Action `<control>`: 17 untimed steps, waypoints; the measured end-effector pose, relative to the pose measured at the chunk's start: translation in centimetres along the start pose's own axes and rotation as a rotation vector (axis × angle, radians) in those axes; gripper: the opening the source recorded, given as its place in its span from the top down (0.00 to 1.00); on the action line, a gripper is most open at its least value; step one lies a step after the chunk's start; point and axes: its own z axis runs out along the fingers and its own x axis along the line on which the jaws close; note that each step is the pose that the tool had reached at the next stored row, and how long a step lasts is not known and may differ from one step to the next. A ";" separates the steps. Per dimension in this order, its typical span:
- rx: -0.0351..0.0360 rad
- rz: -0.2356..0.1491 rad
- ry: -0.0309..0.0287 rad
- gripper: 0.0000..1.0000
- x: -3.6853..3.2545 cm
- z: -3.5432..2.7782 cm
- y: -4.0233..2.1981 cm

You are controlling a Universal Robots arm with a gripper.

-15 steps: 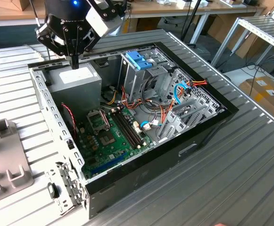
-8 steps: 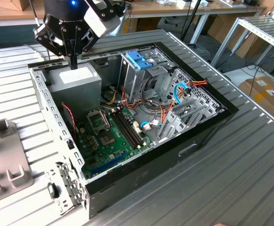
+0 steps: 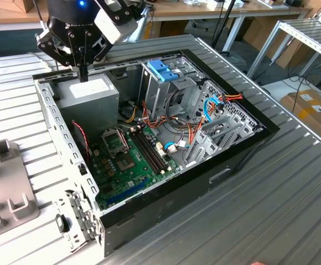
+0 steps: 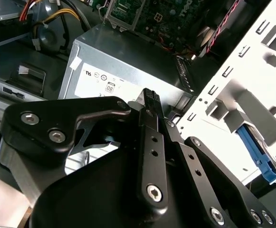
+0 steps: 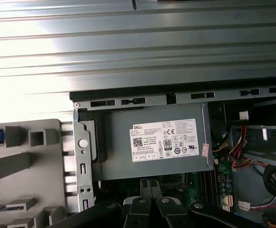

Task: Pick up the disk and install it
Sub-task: 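Reach for the disk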

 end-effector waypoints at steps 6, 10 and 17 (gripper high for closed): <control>0.0000 0.000 0.0000 0.89 0.62 -0.02 -0.04; 0.0000 0.000 0.0000 0.89 0.86 -0.02 -0.06; 0.0000 0.000 0.0000 0.89 1.25 -0.03 -0.09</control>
